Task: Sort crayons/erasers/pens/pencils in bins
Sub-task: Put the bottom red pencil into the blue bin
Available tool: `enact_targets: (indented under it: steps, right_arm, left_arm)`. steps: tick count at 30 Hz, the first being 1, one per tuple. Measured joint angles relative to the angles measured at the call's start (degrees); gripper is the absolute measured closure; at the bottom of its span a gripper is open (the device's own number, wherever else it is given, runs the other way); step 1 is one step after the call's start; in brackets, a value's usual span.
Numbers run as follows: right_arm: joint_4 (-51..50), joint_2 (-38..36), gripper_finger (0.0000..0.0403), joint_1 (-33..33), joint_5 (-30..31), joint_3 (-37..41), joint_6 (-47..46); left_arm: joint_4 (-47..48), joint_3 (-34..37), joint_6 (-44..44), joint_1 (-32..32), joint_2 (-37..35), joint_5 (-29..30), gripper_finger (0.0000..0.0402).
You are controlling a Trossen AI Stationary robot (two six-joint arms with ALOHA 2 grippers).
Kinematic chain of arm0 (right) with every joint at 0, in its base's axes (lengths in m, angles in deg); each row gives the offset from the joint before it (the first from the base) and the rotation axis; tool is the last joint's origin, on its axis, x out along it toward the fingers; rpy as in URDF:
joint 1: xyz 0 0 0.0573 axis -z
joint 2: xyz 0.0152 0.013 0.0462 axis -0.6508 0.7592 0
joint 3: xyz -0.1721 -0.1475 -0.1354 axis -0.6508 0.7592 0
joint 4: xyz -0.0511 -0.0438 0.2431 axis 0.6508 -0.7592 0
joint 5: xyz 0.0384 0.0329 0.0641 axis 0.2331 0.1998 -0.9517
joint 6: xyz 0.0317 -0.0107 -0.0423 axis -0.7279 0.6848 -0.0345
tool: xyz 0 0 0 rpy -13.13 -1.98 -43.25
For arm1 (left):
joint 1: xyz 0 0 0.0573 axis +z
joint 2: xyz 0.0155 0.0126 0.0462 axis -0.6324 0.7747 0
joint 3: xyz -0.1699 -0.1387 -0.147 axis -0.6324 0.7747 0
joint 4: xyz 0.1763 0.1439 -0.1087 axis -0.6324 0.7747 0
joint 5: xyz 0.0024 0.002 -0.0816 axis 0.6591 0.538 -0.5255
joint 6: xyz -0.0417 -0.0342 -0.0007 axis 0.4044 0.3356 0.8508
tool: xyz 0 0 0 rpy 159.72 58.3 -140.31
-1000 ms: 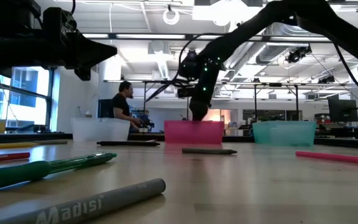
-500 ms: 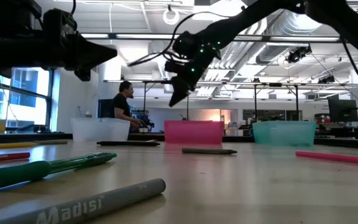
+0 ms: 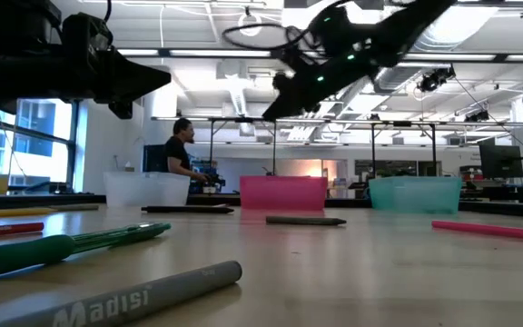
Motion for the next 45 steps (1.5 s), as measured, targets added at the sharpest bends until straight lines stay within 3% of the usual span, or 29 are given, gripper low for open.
enact_targets:
  steps: [10, 14, 17, 24, 31, 38, 45]
  right_arm:
    - [7.0, -19.7, 0.0403, -7.0, 3.1, 20.5, -3.2]
    - [10.4, -25.3, 0.0403, -9.0, 3.6, 27.2, -4.9]
    - [13.1, -27.9, 0.0403, -10.4, 3.3, 31.4, -6.0]
    - [15.5, -29.8, 0.0403, -13.2, 4.1, 36.4, -6.9]
    - [16.5, -29.8, 0.0403, -17.5, 6.1, 38.5, -7.3]
    - [16.1, -29.8, 0.0403, -21.0, 6.1, 38.7, -7.4]
    - [16.0, -29.8, 0.0403, -22.7, 6.1, 38.7, -6.5]
  left_arm:
    - [0.8, -1.5, 2.7, -0.3, 0.0, -2.0, 0.0401]
    - [6.1, -5.2, 3.5, -2.2, 0.0, -1.2, 0.0401]
    - [16.2, -9.9, 3.1, -4.1, 0.0, 0.4, 0.0401]
    - [50.4, -25.5, 5.5, -10.4, 0.0, 5.7, 0.0401]
    - [80.9, -39.1, 20.4, -17.5, 1.3, 9.6, 0.0401]
    - [97.2, -47.4, 37.4, -24.1, 7.7, 10.9, 0.0401]
    - [110.4, -54.5, 57.3, -30.5, 16.0, 8.1, 0.04]
